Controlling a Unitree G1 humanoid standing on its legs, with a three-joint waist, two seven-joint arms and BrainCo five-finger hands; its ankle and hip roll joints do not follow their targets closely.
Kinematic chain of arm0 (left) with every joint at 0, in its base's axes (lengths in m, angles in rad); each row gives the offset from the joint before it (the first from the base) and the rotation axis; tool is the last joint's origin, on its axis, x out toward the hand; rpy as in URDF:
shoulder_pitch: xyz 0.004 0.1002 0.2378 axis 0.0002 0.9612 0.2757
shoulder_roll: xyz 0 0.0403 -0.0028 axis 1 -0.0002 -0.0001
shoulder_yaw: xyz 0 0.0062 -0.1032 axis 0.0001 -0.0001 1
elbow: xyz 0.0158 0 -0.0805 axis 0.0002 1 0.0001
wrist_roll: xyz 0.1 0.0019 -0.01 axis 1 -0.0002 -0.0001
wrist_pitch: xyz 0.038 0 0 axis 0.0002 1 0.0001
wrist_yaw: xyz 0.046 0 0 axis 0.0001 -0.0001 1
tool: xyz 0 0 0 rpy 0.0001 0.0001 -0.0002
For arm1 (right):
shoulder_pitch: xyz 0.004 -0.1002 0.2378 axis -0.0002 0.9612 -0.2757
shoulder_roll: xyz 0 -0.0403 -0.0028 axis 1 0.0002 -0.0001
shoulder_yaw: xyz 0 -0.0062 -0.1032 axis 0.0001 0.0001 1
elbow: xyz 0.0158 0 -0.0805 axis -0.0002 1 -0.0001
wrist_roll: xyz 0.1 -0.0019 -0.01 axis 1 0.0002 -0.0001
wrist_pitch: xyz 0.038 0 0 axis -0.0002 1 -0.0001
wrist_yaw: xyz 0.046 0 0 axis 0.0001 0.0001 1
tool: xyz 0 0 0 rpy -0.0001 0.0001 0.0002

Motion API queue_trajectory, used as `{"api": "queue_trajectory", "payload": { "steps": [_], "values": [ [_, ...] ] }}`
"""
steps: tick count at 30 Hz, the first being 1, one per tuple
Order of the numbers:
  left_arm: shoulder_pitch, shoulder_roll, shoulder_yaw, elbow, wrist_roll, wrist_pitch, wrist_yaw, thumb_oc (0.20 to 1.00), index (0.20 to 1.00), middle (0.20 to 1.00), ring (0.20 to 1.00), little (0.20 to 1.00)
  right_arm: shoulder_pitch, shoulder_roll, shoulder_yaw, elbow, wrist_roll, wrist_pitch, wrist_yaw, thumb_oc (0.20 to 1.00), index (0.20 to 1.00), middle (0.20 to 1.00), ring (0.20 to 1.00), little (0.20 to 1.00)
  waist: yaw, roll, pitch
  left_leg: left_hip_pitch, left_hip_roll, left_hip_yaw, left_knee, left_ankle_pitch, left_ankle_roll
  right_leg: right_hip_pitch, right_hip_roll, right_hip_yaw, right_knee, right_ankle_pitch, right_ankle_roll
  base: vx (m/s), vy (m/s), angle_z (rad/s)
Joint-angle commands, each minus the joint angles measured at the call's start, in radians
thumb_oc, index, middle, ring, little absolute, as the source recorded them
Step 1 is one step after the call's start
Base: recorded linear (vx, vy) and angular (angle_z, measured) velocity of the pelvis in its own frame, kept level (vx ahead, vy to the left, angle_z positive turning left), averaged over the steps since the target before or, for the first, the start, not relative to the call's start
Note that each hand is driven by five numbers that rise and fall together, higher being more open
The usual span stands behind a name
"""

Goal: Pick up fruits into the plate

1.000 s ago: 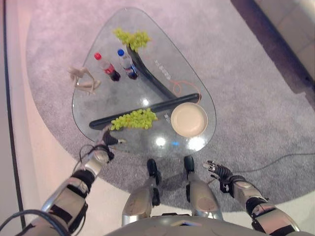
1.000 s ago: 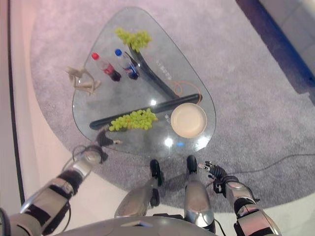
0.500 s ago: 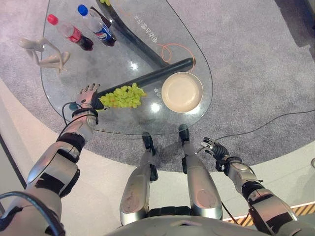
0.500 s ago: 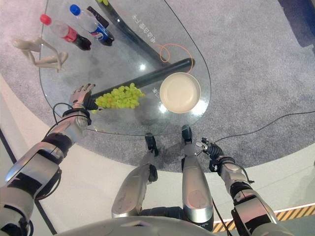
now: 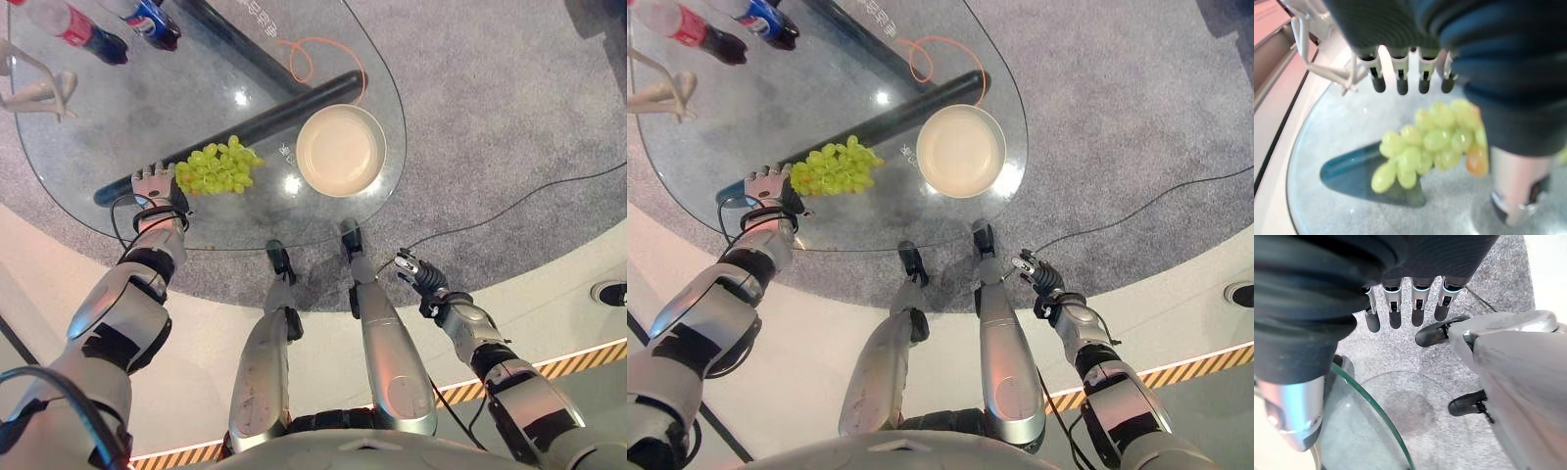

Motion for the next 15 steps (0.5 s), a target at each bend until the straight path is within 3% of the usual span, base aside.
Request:
{"api": "queue_trajectory", "payload": {
  "steps": [1,9,12,13,14,15],
  "values": [
    [-0.054,0.016,0.012,0.09,0.023,0.06,0.04,1.0,1.0,1.0,1.0,1.0,0.012,0.021,0.024,-0.039,0.048,-0.028,0.002,1.0,1.0,1.0,1.0,1.0,-0.003,-0.044,-0.027,-0.112,-0.023,-0.09,0.175,-0.13,-0.003,-0.084,0.051,-0.012,0.122,-0.088,-0.003,0.0,0.0,0.0],
    [-0.104,0.012,0.011,0.123,0.001,0.111,0.108,1.0,1.0,1.0,1.0,1.0,0.007,0.03,0.038,-0.069,0.106,-0.03,0.018,1.0,1.0,1.0,1.0,1.0,-0.008,-0.064,-0.027,-0.178,-0.022,-0.097,0.197,-0.131,-0.006,-0.145,0.069,-0.008,0.148,-0.093,-0.006,-0.01,-0.022,0.0],
    [-0.121,0.013,0.012,0.131,-0.01,0.102,0.127,1.0,1.0,1.0,1.0,1.0,0.003,0.035,0.04,-0.07,0.117,-0.035,0.022,1.0,1.0,1.0,1.0,1.0,-0.01,-0.069,-0.027,-0.19,-0.022,-0.098,0.199,-0.131,-0.007,-0.156,0.07,-0.01,0.15,-0.093,-0.005,0.0,-0.028,0.01],
    [-0.129,0.015,0.016,0.133,-0.008,0.1,0.143,0.36,0.36,0.36,0.36,0.36,0.003,0.036,0.041,-0.073,0.122,-0.035,0.024,1.0,1.0,1.0,1.0,1.0,-0.009,-0.072,-0.027,-0.197,-0.022,-0.101,0.202,-0.131,-0.008,-0.162,0.072,-0.011,0.153,-0.093,-0.005,0.01,-0.035,0.01],
    [-0.132,0.016,0.017,0.133,-0.012,0.099,0.151,0.2,0.2,0.2,0.2,0.2,0.004,0.037,0.041,-0.074,0.127,-0.035,0.027,1.0,1.0,1.0,1.0,1.0,-0.009,-0.073,-0.027,-0.201,-0.022,-0.103,0.203,-0.131,-0.008,-0.166,0.072,-0.012,0.155,-0.094,-0.005,0.01,-0.047,0.02],
    [-0.137,0.018,0.018,0.134,-0.012,0.097,0.156,0.2,0.2,0.2,0.2,0.2,0.005,0.037,0.041,-0.074,0.132,-0.037,0.031,1.0,1.0,1.0,1.0,1.0,-0.009,-0.075,-0.027,-0.204,-0.023,-0.104,0.204,-0.132,-0.007,-0.168,0.073,-0.013,0.156,-0.095,-0.006,0.01,-0.033,0.03]
  ]
}}
